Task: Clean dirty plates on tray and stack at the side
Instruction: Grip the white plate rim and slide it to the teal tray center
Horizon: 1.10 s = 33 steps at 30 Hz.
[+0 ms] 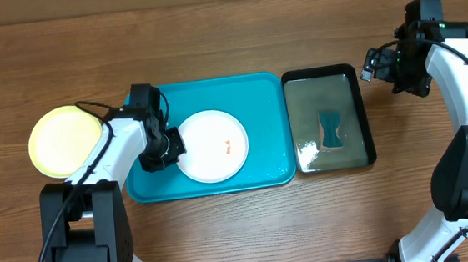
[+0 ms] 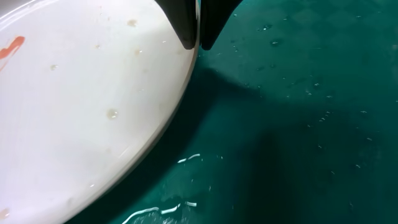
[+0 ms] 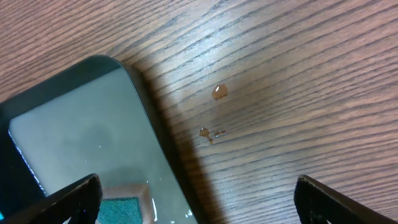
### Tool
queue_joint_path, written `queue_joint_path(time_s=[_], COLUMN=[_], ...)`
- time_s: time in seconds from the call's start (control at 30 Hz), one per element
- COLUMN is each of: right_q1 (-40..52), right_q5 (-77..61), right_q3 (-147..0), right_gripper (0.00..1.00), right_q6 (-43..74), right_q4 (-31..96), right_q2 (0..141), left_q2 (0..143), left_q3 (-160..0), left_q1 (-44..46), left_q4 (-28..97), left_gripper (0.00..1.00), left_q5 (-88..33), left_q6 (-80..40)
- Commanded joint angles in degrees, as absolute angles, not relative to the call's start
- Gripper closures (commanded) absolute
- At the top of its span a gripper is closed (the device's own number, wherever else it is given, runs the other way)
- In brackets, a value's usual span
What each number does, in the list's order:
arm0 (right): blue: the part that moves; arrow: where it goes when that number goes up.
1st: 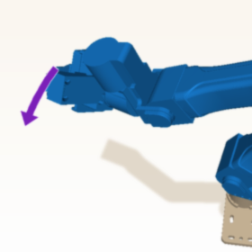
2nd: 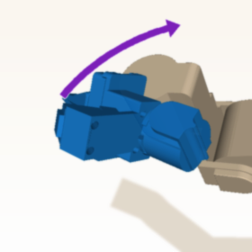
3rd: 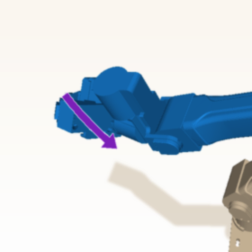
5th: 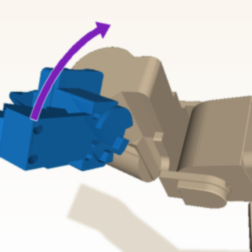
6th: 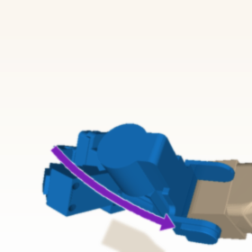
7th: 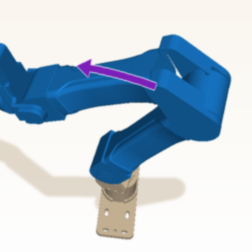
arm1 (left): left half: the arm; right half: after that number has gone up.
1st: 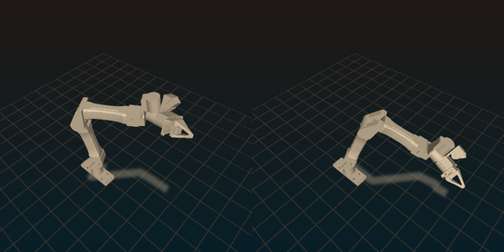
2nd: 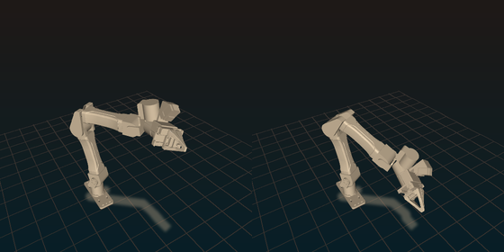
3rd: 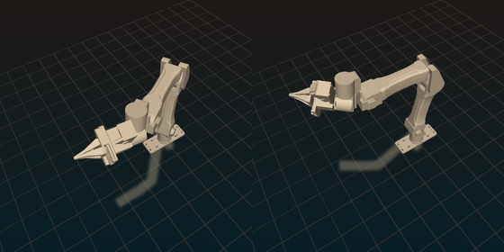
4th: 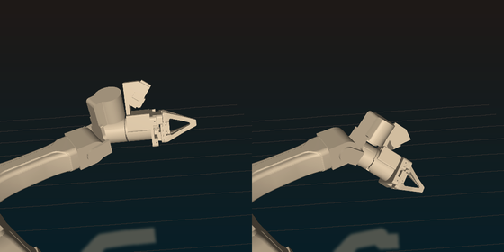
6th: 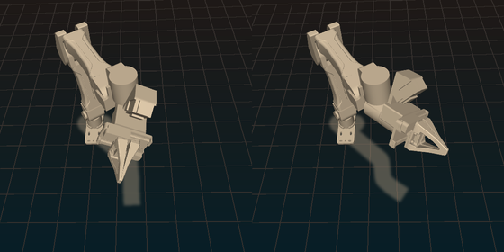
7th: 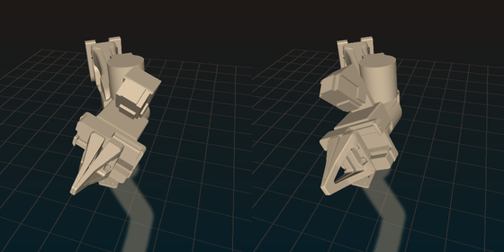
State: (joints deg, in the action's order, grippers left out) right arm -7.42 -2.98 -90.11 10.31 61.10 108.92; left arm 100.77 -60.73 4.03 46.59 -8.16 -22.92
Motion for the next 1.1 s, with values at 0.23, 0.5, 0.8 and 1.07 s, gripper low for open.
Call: queue_joint_path(time_s=[0.23,0.5,0.8,1.07], right_q1=[-7.46,-7.46,-7.46,-7.46], right_q5=[-3.07,-3.07,-3.07,-3.07], right_q3=[-90.72,-90.72,-90.72,-90.72], right_gripper=[0.00,0.00,0.00,0.00], right_q6=[10.48,10.48,10.46,10.46], right_q4=[60.88,60.88,60.88,60.88], right_q2=[108.33,108.33,108.33,108.33], left_q2=[100.22,100.29,100.29,100.29], left_q3=[-59.77,-59.70,-59.66,-59.61], left_q1=[4.14,4.16,4.16,4.21], left_q4=[40.38,41.32,44.16,43.64], left_gripper=[0.69,0.81,0.96,0.84], left_q5=[-11.18,-10.09,-9.89,-10.31], left_q6=[-19.73,-16.69,-19.81,-22.41])
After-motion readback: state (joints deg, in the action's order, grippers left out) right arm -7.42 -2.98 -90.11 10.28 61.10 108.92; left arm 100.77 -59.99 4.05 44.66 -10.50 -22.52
